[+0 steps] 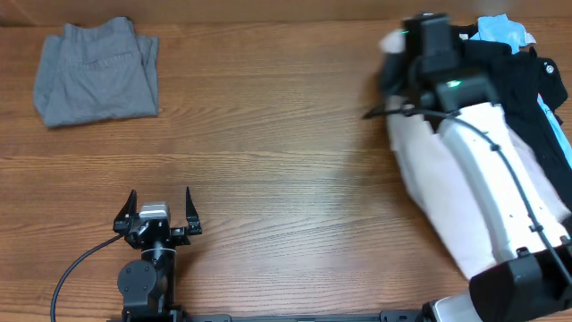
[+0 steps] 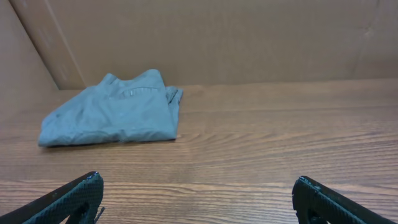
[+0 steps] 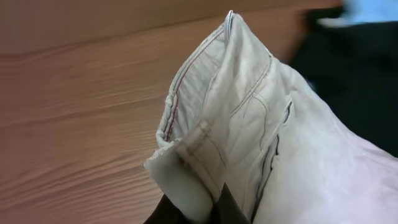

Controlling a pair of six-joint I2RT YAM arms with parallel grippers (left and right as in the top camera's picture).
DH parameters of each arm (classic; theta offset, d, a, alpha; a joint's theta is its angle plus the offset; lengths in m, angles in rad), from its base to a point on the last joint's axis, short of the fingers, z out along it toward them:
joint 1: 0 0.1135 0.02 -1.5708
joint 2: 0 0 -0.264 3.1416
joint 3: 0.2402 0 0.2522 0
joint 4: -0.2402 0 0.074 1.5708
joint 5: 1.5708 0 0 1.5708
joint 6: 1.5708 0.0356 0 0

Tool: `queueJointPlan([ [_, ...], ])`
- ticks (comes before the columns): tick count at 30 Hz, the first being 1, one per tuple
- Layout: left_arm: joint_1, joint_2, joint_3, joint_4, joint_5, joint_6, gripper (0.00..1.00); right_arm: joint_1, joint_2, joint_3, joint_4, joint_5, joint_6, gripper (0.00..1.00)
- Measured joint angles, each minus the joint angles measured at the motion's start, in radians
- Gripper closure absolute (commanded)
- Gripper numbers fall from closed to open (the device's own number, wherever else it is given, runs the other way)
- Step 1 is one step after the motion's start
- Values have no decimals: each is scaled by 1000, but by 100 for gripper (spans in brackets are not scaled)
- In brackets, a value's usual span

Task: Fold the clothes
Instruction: 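Pull the beige pants left out of the pile with the right gripper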

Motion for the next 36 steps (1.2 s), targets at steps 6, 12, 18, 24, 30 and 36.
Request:
queueJointPlan([
  [6, 0, 0, 0, 0, 0, 0, 0, 199, 23, 0, 57, -107, 90, 96],
  [12, 0, 0, 0, 0, 0, 0, 0, 385, 121, 0, 64, -179, 152, 96],
  [18, 0, 0, 0, 0, 0, 0, 0, 542, 173, -1, 95, -203, 188, 54],
  [24, 0, 0, 0, 0, 0, 0, 0, 567, 172, 5, 73, -212, 192, 48],
  [30, 0, 0, 0, 0, 0, 0, 0, 428, 124, 42, -69, -215, 203, 0],
  [36, 0, 0, 0, 0, 0, 0, 0, 157, -37, 69, -220, -211, 174, 0],
])
